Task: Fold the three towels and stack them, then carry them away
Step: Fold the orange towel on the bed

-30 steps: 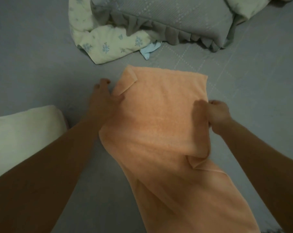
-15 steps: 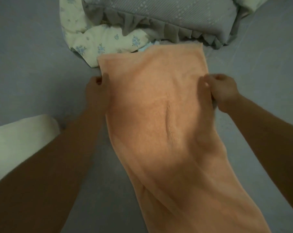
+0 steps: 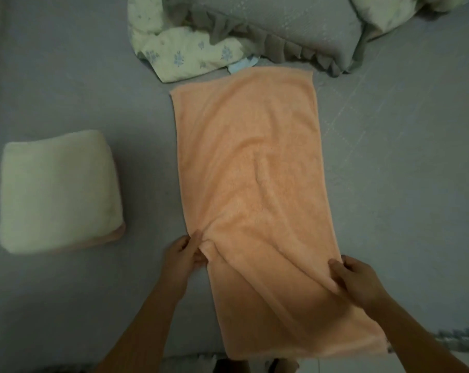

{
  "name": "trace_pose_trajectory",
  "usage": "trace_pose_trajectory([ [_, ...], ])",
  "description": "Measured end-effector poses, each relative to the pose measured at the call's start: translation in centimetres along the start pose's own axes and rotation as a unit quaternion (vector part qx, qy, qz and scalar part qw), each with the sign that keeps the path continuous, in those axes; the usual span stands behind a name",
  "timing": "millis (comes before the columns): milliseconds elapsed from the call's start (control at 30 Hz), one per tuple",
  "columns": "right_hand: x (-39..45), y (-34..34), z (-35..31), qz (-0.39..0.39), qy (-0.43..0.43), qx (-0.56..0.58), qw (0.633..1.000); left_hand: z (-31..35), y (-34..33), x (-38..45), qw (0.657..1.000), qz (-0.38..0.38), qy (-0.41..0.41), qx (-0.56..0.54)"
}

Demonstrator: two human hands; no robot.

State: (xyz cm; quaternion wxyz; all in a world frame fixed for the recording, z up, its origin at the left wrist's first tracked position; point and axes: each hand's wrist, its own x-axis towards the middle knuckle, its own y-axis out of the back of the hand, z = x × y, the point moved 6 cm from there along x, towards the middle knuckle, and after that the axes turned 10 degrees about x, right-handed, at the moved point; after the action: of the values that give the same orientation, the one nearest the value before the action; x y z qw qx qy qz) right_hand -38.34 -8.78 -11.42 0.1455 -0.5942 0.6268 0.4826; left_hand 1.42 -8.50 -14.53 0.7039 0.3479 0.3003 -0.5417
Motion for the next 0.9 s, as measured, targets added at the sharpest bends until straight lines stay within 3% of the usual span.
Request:
trace_pose_trajectory([
  [67,-0.4,0.2,0.6,-0.044,-0.008,0.009,0.999,-1.6,-0.4,-1.7,0.999,-0.034,-0.024,0.023],
  [133,-0.8,0.4,1.1,-0.082,-0.009,0.024,0.996,-3.1,-1.4,-3.8,0.989,-0.046,-0.052,0.127],
  [233,-1.8,1.0,3.1,-0.118,0.003,0.011,0.993,-6.0,-2.6,-6.7,0.975,-0.003,-0.059,0.216],
  [367,-4.2,2.3,8.6,-0.156,-0.019,-0.004,0.988,-10.6,-4.1,-10.6,0.983,-0.012,0.002,0.184],
  [500,-6.1,3.7,14.0,-0.130,-0.028,0.004,0.991,-15.5,-6.0,-14.8,0.993,-0.045,0.054,0.100],
  [767,-8.1,4.4,21.3,-0.095,-0.092,0.048,0.990,-23.4,-7.7,-18.2,0.983,-0.027,0.111,0.142],
  [900,-9.6,5.0,22.5,-0.129,-0.116,0.024,0.985,-26.9,-5.3,-20.6,0.982,0.009,0.150,0.118],
])
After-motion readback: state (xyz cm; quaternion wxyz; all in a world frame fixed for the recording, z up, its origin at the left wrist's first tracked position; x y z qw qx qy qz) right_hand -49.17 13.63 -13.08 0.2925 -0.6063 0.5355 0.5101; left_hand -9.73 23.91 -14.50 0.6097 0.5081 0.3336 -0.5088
